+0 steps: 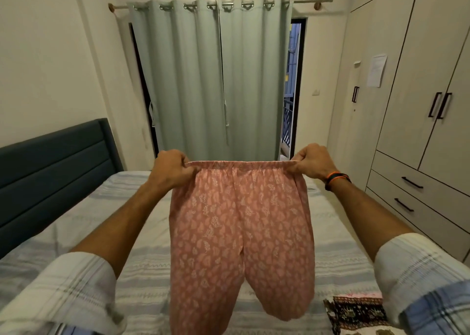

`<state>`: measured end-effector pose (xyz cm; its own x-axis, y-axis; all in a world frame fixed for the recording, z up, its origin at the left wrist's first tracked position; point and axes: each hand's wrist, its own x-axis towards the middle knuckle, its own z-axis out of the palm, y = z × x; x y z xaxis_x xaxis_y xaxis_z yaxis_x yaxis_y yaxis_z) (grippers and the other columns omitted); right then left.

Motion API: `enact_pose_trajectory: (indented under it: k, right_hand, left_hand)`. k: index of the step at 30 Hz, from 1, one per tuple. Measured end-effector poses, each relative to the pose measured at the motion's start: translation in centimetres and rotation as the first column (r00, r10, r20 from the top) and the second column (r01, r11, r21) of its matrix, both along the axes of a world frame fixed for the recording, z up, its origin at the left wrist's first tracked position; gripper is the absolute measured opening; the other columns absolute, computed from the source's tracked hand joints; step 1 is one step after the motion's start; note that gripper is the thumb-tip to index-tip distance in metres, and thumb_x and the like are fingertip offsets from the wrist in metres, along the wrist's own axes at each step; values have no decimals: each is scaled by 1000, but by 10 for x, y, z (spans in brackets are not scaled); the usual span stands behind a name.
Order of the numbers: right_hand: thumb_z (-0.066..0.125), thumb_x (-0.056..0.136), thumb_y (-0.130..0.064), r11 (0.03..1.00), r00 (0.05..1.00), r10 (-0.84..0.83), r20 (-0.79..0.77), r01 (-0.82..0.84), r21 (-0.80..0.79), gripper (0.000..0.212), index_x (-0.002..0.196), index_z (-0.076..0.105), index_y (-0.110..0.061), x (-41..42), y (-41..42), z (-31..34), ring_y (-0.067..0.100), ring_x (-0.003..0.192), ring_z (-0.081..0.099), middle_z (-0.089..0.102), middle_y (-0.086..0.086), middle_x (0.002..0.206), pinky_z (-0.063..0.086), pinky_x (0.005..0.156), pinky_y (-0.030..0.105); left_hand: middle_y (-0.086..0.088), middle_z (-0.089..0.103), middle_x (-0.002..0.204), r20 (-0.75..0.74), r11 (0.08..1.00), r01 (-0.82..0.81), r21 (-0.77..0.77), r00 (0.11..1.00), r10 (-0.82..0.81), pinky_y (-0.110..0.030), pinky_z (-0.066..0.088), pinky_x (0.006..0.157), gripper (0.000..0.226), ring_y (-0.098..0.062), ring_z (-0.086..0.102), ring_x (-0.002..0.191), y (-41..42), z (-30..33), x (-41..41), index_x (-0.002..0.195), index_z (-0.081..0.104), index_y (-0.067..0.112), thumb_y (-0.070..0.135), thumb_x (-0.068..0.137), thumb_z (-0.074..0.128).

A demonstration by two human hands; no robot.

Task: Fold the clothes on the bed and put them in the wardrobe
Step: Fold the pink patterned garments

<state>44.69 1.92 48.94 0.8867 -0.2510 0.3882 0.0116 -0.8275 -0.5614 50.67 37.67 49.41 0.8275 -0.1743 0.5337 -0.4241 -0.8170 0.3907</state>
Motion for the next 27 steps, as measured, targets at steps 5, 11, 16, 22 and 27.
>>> enact_pose_trajectory:
  k: [5,11,16,22,27]
  right_hand:
    - [96,50,-22,978,1000,-13,3,12,207,35,69,68,-15,10,4,-11,17,80,61,71,5,89,44,62,24]
    - [92,57,-26,978,985,64,-158,-30,205,23,75,79,-32,25,5,-26,22,113,61,59,7,138,52,83,32]
    - [95,54,-22,964,987,101,-122,-67,256,21,65,78,-29,25,3,-27,18,108,59,69,9,121,55,85,36]
    - [93,58,-14,914,938,305,-167,-239,328,24,78,79,-12,9,0,-22,11,72,66,73,-3,73,53,64,24]
    - [90,63,-26,874,919,362,-154,-277,400,28,80,79,-8,10,0,-21,13,72,69,75,7,81,55,66,25]
  left_hand:
    - [9,62,60,-34,982,-5,-191,999,-2,-19,41,50,22,-7,60,62,6,-7,-1,59,64,14,15,72,82]
    - [6,64,65,-46,982,74,-176,995,-83,-20,51,59,22,-7,62,66,11,-15,1,60,62,11,-2,73,74]
    - [4,58,54,-142,972,90,-217,982,-123,-19,43,54,47,-9,61,60,11,-16,4,51,43,13,11,67,86]
    - [-11,61,70,-230,911,41,-410,962,-146,-41,53,66,39,-22,57,68,19,-23,16,66,49,13,22,70,87]
    - [-12,66,90,-275,882,37,-470,943,-186,-41,57,74,25,-23,65,82,18,-28,15,84,56,14,19,79,80]
